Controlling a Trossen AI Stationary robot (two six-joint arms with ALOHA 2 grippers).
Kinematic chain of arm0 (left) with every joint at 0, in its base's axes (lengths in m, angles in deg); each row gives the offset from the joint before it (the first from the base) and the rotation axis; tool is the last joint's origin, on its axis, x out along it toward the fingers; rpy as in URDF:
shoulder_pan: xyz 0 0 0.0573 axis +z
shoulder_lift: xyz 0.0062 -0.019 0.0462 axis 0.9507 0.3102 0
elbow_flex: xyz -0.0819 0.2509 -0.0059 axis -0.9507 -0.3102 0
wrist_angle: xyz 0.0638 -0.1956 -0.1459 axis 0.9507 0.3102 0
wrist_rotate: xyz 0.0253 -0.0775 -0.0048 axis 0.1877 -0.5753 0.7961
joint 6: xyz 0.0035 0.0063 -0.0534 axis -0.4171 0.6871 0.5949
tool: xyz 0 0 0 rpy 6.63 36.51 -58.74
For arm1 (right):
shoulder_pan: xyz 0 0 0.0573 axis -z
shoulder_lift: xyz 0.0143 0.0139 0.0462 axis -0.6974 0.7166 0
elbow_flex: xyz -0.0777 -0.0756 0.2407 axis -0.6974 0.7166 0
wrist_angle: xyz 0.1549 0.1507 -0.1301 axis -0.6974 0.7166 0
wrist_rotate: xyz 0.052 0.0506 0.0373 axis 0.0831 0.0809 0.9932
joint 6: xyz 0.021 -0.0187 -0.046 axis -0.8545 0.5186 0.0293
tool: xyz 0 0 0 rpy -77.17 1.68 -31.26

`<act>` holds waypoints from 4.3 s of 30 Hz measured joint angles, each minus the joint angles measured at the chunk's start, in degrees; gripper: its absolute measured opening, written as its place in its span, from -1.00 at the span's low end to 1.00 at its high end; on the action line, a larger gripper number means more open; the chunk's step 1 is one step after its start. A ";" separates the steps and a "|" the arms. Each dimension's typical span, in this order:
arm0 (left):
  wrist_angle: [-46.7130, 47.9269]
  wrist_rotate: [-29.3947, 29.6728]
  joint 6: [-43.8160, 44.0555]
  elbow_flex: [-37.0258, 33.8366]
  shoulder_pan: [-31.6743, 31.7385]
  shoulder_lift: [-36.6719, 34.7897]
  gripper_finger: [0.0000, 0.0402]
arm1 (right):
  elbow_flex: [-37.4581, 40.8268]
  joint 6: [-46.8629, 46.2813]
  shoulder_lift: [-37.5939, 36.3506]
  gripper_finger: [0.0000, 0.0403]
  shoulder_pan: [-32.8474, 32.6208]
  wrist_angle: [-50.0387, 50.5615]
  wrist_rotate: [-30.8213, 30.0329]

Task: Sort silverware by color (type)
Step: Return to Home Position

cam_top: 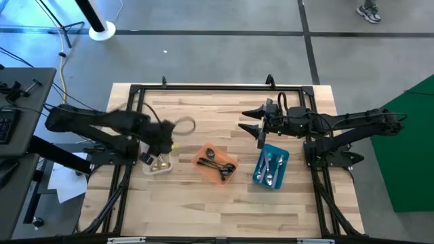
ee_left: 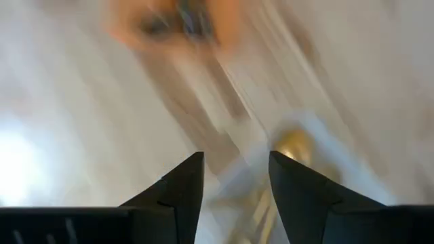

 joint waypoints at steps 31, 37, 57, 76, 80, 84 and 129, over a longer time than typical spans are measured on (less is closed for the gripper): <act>-74.68 1.73 26.60 -12.18 5.74 -11.42 -0.22 | -0.01 2.84 0.02 0.16 0.00 -2.63 5.71; -74.74 1.73 25.22 -12.18 5.74 -11.32 -0.22 | -0.01 7.32 0.02 0.16 0.00 -2.62 6.17; -74.81 2.14 26.31 -12.18 5.67 -11.28 -0.22 | -0.01 5.36 0.02 0.16 0.00 -2.38 6.14; -77.39 2.15 26.44 -12.18 5.67 -11.29 -0.22 | -0.02 4.34 0.02 0.16 0.00 -2.38 6.13; -77.36 2.14 26.42 -12.18 5.65 -11.28 -0.22 | -0.01 5.90 0.02 0.16 0.00 -2.38 6.14; -77.28 2.14 26.40 -12.18 5.67 -11.28 -0.22 | -0.01 5.82 0.02 0.16 0.00 -2.40 6.14; -76.04 2.16 28.44 -12.18 5.66 -11.28 -0.22 | -0.01 6.85 0.00 -1.00 0.00 -2.80 7.67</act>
